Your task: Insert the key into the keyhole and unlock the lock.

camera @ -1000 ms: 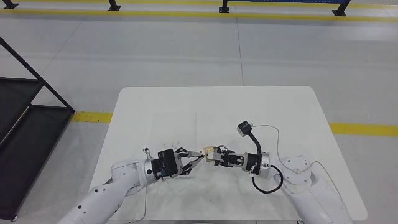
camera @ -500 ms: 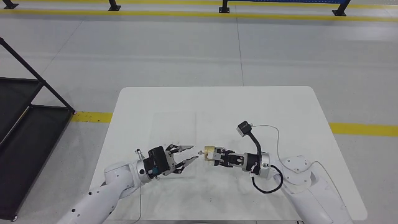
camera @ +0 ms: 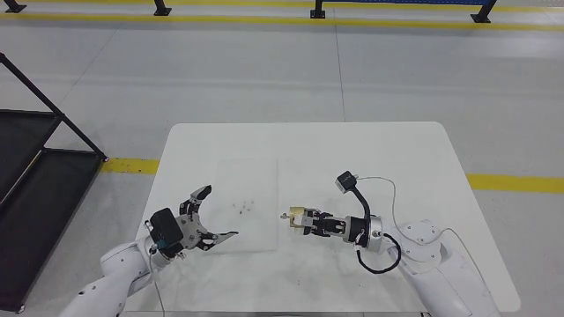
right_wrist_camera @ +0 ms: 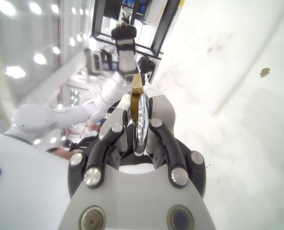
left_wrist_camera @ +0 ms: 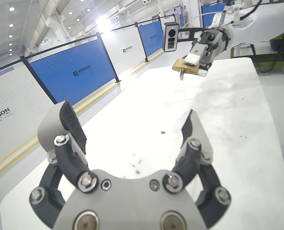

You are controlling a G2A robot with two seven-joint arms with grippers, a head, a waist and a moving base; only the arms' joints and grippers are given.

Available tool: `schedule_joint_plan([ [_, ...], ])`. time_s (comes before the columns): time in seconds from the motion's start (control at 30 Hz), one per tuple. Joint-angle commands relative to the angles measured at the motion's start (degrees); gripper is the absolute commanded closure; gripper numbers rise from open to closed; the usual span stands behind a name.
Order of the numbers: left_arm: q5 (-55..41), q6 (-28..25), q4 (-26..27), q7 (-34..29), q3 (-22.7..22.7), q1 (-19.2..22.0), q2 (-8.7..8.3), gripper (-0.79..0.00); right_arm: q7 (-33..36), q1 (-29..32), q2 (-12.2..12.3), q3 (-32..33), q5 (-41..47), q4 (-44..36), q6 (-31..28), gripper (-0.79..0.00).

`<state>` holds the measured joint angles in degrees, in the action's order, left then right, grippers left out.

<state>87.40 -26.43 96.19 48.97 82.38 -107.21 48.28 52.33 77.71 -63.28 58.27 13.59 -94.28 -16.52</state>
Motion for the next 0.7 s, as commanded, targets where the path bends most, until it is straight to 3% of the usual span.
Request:
schedule_joint_plan([
  [0.0,0.03,0.01,0.00,-0.04,-0.08,0.07,0.01,-0.785,0.00,0.00,0.00,0.00,0.00,0.00,0.00,0.000],
  [0.23,0.03,0.01,0.00,-0.04,-0.08,0.07,0.01,-0.785,-0.50,0.12,-0.01,-0.05,-0.30,-0.07,0.38,0.000],
  [0.43,0.03,0.01,0.00,-0.04,-0.08,0.07,0.01,-0.785,-1.76,-1.38,-0.14,-1.68,-4.51,0.38,9.73,0.000],
  [0.67,0.03,0.01,0.00,-0.04,-0.08,0.07,0.01,-0.785,-4.72,-5.68,-1.72,-7.21,-7.38,6.11,14.95,0.000],
])
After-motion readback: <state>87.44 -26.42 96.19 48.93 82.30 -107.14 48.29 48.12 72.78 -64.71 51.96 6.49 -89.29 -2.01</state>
